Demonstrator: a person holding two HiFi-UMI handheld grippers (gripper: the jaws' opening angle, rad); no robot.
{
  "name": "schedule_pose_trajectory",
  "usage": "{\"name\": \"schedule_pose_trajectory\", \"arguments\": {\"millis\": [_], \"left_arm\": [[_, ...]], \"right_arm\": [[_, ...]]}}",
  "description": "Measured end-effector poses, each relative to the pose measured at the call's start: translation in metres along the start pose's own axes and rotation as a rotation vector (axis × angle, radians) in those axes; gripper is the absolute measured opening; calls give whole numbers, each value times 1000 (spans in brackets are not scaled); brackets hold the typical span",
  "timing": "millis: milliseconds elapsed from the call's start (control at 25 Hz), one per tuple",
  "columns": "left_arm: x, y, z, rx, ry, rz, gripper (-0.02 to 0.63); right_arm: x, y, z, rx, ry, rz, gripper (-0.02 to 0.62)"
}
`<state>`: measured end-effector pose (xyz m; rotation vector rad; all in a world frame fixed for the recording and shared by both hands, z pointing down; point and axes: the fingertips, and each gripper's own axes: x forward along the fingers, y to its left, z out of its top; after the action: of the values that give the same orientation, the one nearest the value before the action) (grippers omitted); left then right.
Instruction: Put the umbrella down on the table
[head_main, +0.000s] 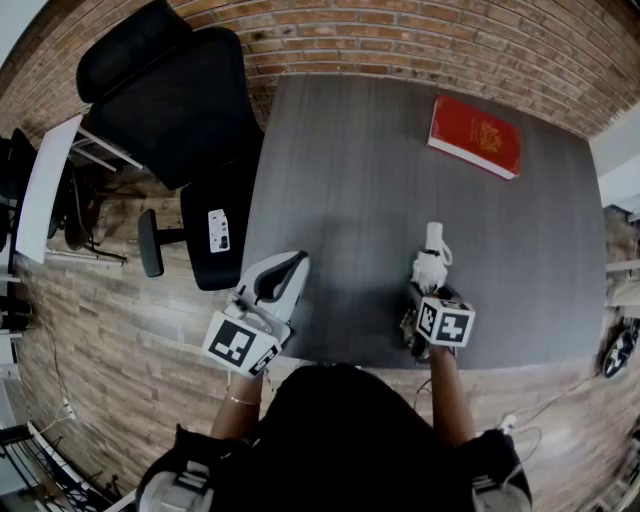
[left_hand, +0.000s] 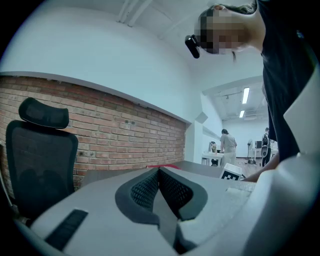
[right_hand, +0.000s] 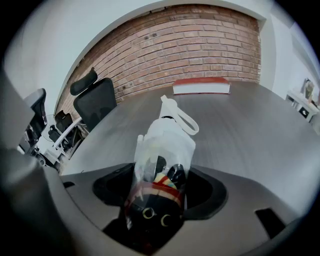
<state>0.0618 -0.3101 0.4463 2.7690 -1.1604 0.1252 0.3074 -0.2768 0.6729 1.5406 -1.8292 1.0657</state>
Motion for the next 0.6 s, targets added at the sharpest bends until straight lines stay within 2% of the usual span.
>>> {"name": "schedule_pose_trajectory", "arguments": {"millis": [400,600], "left_arm": [[-1,-8,-6,-13,29,-3,-3],[-1,-13,-1,2,-3,-16,-3]], "right_arm": [[1,-5,1,26,-5,-7,308],[-1,-4,3,34,-19,-13,319]]}}
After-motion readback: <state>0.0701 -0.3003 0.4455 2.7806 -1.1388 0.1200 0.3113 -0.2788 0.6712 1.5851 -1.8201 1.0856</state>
